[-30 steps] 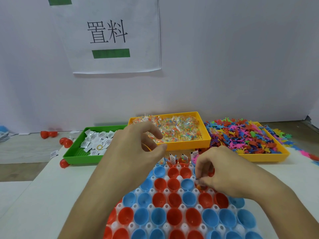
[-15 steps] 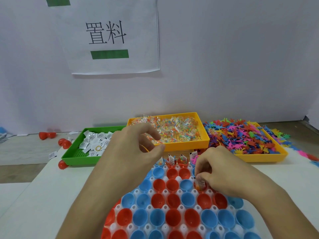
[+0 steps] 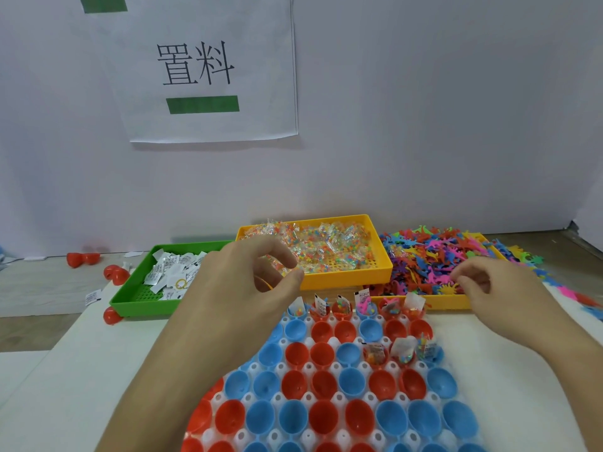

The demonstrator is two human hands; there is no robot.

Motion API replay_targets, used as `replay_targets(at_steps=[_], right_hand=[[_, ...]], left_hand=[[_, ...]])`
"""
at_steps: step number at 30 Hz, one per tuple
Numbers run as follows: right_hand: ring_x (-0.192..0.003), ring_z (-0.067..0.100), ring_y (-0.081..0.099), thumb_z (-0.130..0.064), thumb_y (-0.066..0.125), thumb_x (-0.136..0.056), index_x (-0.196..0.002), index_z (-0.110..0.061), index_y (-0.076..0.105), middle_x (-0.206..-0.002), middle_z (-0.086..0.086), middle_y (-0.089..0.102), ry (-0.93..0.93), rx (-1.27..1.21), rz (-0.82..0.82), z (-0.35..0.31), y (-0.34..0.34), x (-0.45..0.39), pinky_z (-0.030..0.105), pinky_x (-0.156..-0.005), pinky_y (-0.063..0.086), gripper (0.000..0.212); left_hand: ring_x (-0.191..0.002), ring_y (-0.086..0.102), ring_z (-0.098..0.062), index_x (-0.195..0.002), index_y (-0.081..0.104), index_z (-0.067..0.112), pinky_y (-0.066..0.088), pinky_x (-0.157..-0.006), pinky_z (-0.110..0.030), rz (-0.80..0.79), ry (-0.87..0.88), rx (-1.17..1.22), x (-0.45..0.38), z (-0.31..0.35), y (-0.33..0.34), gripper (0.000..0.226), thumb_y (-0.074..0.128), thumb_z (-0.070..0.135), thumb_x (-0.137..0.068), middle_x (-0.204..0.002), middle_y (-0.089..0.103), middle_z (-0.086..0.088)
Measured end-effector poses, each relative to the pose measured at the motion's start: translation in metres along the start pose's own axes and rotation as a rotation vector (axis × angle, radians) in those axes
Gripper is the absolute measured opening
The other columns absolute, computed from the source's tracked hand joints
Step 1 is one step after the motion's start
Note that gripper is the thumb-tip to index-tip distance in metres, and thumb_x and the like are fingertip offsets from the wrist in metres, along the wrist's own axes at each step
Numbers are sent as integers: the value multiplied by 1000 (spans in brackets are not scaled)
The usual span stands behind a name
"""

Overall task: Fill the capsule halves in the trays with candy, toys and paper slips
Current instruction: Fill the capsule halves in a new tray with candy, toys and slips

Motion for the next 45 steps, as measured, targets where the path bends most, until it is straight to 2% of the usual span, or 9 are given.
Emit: replay_targets(at_steps=[5, 8, 13, 19, 22, 29, 33, 43, 45], right_hand=[[-113, 25, 57, -26, 52, -100, -101, -40, 66, -105, -9, 69, 135, 160, -83, 11, 10, 3, 47, -97, 46, 20], [-120, 28, 55, -26, 53, -100, -110, -33, 70, -113, -5, 70, 126, 188, -67, 5, 15, 2, 48, -100, 45, 22], [-110, 29, 60, -18, 61, -97, -113, -14, 72, -113, 8, 70, 151, 161, 22, 2, 23, 0, 44, -94, 51, 20], [-84, 18, 57, -18, 72, -90, -97, -10, 77, -95, 5, 73, 244, -29, 176, 12, 22, 2, 30, -79, 45, 12], [-80, 16, 56, -17, 74, -88, -92, -10, 78, -85, 3, 70, 264, -75, 232, 13, 21, 4, 29, -77, 44, 8], [-90, 22, 64, -27, 72, -90, -108, -8, 76, -100, 9, 75, 226, -75, 210, 10, 28, 3, 30, -77, 47, 26], [-84, 17, 62, -27, 78, -85, -97, -9, 79, -94, 8, 76, 244, -152, 237, 12, 24, 2, 28, -76, 45, 22], [-61, 17, 50, -15, 62, -97, -87, 1, 76, -77, 15, 73, 157, -138, 392, 6, 18, 10, 30, -61, 41, 23], [-59, 12, 46, -12, 62, -96, -85, 0, 76, -76, 14, 72, 125, -149, 460, 2, 13, 12, 24, -57, 36, 22]], left_hand=[[-63, 60, 3, -81, 65, 34, 41, -57, -6, -7, 1, -2, 0, -1, 2, 11, 61, 45, -82, -67, 70, 13], [-63, 60, 3, -81, 65, 34, 42, -58, -7, -10, 3, 6, 0, -1, 3, 12, 60, 45, -81, -66, 69, 13], [-61, 60, 1, -81, 65, 33, 43, -57, -8, -14, 5, 11, 0, 0, 4, 11, 61, 43, -82, -67, 70, 11], [-61, 60, 2, -81, 65, 34, 42, -57, -7, -22, -2, 10, 0, -2, 4, 11, 60, 44, -82, -66, 70, 11], [-61, 60, 2, -81, 65, 33, 42, -58, -7, -22, -3, 9, 0, -1, 5, 10, 61, 42, -82, -66, 69, 12], [-60, 59, 2, -81, 65, 33, 42, -57, -8, -26, -8, 14, 0, -1, 5, 10, 61, 41, -84, -66, 70, 12], [-56, 57, 2, -81, 65, 31, 41, -56, -8, -26, -7, 12, 0, -1, 5, 9, 62, 39, -85, -64, 69, 11], [-61, 60, 1, -83, 65, 32, 43, -57, -9, -33, -16, 14, 0, -1, 5, 12, 60, 43, -82, -67, 70, 11], [-61, 60, 2, -83, 65, 33, 43, -56, -8, -30, -19, 15, 0, -2, 5, 12, 60, 43, -83, -67, 70, 11]])
Point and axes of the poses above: each hand's wrist, its own x-axis away from the middle knuckle, its own y-axis out of the palm, z = x × y, the point moved 6 cm from there along -x, towards the middle knuckle
